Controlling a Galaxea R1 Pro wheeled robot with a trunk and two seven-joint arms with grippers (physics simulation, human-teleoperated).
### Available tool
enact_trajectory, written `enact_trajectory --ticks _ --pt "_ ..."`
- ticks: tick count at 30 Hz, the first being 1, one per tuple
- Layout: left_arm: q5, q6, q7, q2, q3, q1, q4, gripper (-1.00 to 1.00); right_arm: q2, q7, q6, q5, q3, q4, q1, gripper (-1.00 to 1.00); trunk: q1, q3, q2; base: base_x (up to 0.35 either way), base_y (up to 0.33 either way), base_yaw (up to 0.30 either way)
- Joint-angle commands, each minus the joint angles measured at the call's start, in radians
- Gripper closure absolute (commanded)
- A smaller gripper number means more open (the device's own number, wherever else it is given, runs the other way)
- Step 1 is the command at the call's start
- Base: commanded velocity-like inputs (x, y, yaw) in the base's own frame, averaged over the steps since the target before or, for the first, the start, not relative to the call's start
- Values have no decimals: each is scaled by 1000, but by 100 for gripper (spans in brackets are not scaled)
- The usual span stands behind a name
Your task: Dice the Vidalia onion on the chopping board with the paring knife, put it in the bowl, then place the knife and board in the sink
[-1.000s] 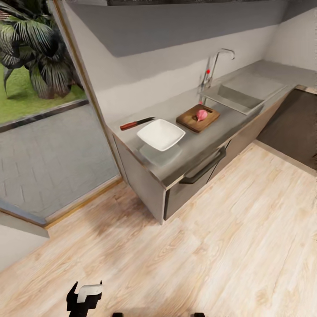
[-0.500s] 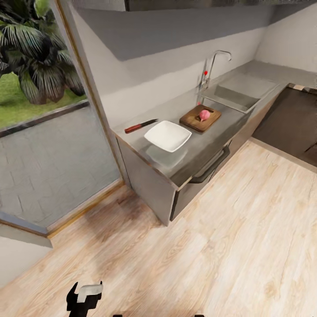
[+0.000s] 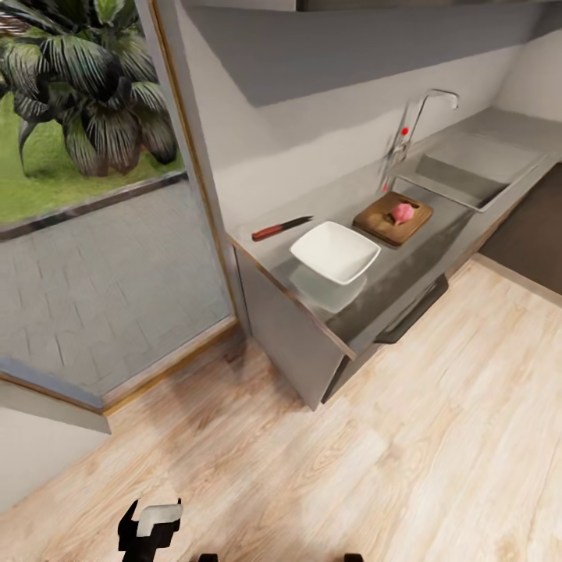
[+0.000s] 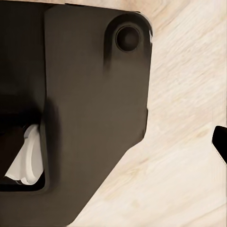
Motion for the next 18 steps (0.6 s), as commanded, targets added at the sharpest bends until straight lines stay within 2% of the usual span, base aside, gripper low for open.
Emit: enact_trajectory --ticks 1,8,18 --pt "-4 -4 10 0 -8 -2 4 -100 0 -7 -2 3 5 1 0 -100 1 -2 -2 165 1 213" --pt "-4 -4 10 0 -8 -2 4 -100 -1 -7 -2 3 5 1 0 -100 1 -10 -2 162 -34 192" --pt "-4 -5 11 -2 -8 -2 4 -100 -2 -8 -1 6 4 -13 0 -100 1 -11 -2 62 -14 25"
